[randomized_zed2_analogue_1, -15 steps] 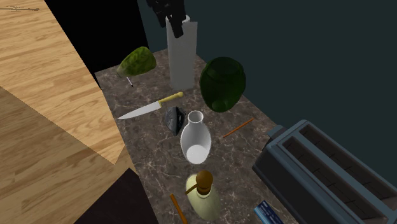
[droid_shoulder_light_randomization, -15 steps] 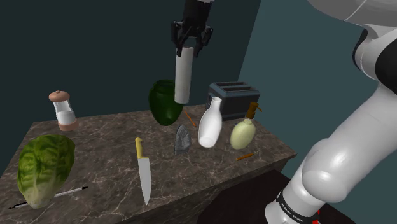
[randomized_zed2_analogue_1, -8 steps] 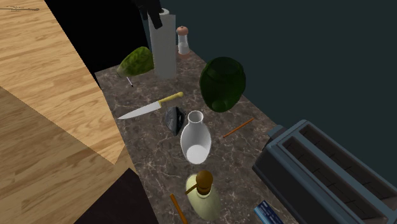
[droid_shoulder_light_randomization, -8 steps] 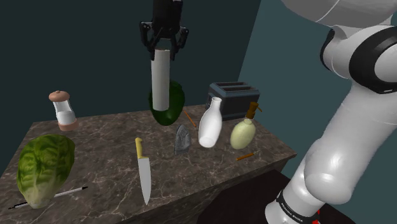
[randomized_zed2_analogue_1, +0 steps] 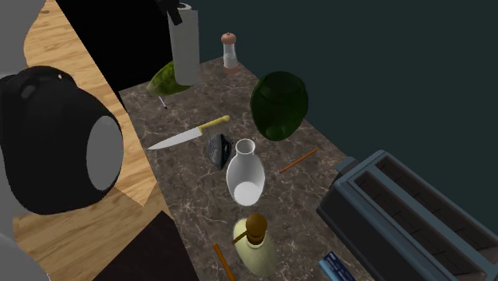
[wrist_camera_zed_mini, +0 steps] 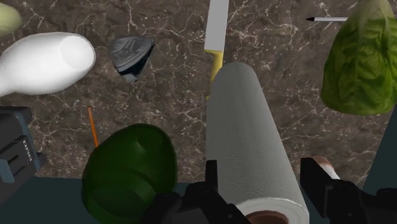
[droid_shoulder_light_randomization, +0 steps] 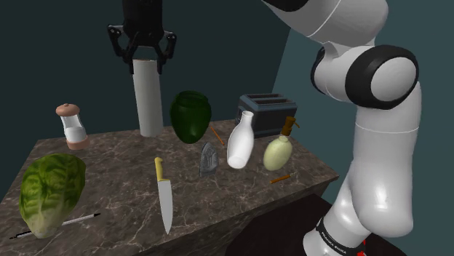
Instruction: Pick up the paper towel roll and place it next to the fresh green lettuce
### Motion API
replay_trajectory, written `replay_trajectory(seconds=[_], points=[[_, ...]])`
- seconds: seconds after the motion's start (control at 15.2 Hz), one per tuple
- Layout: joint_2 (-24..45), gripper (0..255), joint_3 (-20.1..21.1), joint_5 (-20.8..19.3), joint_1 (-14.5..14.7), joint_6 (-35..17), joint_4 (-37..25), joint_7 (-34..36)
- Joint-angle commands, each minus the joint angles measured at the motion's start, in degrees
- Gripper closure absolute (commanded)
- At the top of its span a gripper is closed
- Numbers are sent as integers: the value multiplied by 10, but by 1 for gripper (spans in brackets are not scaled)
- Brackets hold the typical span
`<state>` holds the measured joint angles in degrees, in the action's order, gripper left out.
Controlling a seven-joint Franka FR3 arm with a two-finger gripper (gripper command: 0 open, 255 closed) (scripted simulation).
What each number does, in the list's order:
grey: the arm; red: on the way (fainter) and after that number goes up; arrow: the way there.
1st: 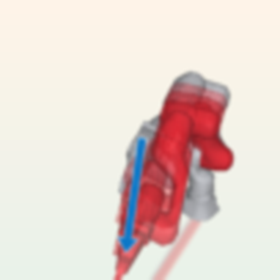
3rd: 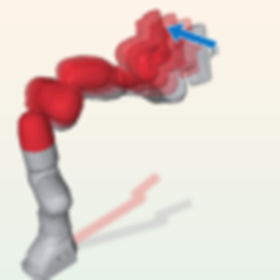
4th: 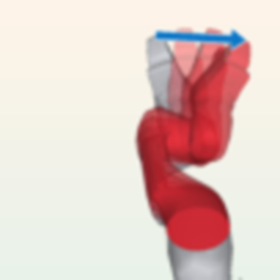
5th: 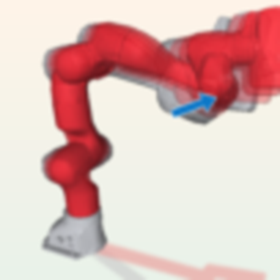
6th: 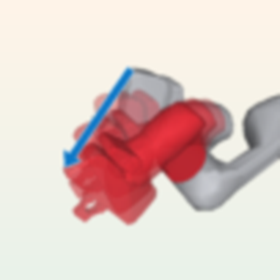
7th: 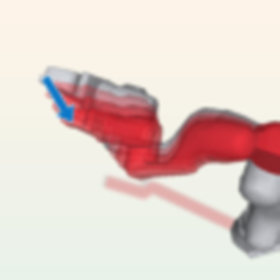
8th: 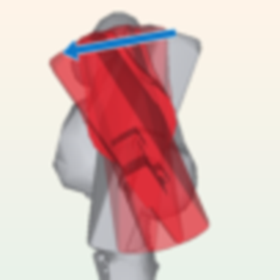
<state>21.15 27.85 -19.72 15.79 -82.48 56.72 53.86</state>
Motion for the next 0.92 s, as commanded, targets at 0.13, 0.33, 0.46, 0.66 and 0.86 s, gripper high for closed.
replay_trajectory(seconds=[0.13,0.33,0.46,0.66,0.86], points=[[129,255,-13,-62,97,75,-199,14],[82,255,-3,-40,60,17,-90,28],[63,255,0,-31,45,-12,-42,34],[43,255,3,-21,28,-48,16,40],[27,255,5,-14,16,-81,64,45]])
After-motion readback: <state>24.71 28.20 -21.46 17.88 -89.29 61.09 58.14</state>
